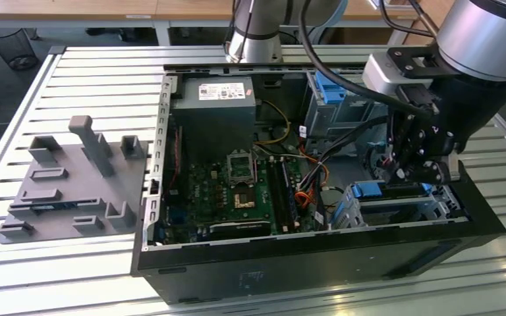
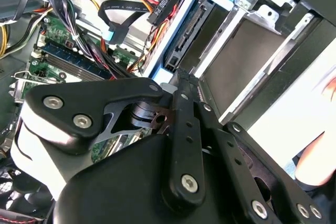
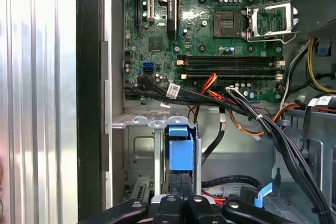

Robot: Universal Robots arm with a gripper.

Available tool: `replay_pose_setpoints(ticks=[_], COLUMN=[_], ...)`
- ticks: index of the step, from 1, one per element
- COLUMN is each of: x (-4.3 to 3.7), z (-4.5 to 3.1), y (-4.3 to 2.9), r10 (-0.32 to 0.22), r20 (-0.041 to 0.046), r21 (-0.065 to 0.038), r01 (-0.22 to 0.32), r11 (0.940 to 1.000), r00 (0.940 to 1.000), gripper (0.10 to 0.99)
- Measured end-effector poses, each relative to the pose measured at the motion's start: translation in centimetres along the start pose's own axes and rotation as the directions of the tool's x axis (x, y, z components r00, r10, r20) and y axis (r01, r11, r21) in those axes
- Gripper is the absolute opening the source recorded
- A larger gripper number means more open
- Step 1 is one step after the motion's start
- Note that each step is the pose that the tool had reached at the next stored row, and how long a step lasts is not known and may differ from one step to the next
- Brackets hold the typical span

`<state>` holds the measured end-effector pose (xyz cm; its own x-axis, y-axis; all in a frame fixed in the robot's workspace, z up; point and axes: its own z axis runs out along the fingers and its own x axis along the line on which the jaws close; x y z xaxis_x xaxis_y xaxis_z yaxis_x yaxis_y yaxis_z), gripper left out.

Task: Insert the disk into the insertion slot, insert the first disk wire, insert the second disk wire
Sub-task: 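Insert the first disk wire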

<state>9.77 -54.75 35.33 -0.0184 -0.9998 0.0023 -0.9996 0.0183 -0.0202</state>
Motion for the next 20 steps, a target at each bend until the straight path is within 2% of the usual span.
replay_pose_setpoints(ticks=[7,10,12,17,20], x=[-0.14,-0.34,-0.48,-0.95,-1.11], z=[-1.32,-1.40,-1.39,-1.35,-1.31], y=[-0.03,-0.14,-0.60,-2.37,-2.56], r10=[0.000,0.000,0.000,0.000,0.013], r20=[0.0001,0.0002,0.0002,0.0000,-0.0002], r21=[0.000,0.000,0.000,-0.002,-0.002], r01=[0.000,0.000,0.000,0.000,-0.013], r11=[1.0000,1.0000,1.0000,1.0000,0.9999], r00=[1.0000,1.0000,1.0000,1.0000,0.9999], gripper=[0.106,0.106,0.106,0.106,0.106])
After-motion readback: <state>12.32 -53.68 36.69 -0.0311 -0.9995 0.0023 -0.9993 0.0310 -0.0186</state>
